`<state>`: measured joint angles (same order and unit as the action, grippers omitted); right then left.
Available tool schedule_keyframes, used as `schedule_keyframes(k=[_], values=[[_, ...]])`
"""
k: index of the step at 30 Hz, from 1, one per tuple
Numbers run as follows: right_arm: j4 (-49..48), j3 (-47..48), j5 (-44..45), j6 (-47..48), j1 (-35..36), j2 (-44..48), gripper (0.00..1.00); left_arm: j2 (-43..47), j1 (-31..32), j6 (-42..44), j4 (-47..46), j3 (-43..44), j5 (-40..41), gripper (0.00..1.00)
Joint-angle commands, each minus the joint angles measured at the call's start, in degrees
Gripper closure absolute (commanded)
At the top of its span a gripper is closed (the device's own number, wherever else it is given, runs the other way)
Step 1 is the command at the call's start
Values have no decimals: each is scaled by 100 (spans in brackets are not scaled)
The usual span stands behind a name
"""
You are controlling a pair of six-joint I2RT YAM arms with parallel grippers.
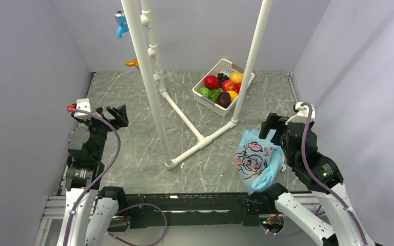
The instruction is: Take the fake fruits out of the plastic bag
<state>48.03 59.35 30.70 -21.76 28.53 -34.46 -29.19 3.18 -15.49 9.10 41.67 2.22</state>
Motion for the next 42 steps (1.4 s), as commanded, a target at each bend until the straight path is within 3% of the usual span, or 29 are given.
schedule_keyframes(k=[1,5,11,17,23,33,36,40,42], values=[[277,369,135,-103,-13,-143,0,-102,-45,127,-358,206,241,1],[568,505,110,-407,-19,-318,0,-289,-54,371,-99,365,324,1],[900,300,-622,-661,-17,-261,0,305,-173,550,-369,-276,105,1],[1414,293,-294,-1388,-20,-383,0,113,-172,598,-202,-239,178,1],[1827,10,476,-2163,-34,-539,0,-247,-173,665,-111,-67,-303,1],[1953,-351,563,-3251,-153,-502,0,-439,-167,697,-178,-89,-545,1],[1615,-591,459,-3100,-559,-648,0,-529,-166,729,-159,-56,-654,1],[804,-1053,-919,-2204,-1913,-773,0,-569,-158,730,-162,-72,-658,1],[693,-1161,-1217,-2109,-2074,-869,0,-594,-158,737,-182,-85,-722,1]])
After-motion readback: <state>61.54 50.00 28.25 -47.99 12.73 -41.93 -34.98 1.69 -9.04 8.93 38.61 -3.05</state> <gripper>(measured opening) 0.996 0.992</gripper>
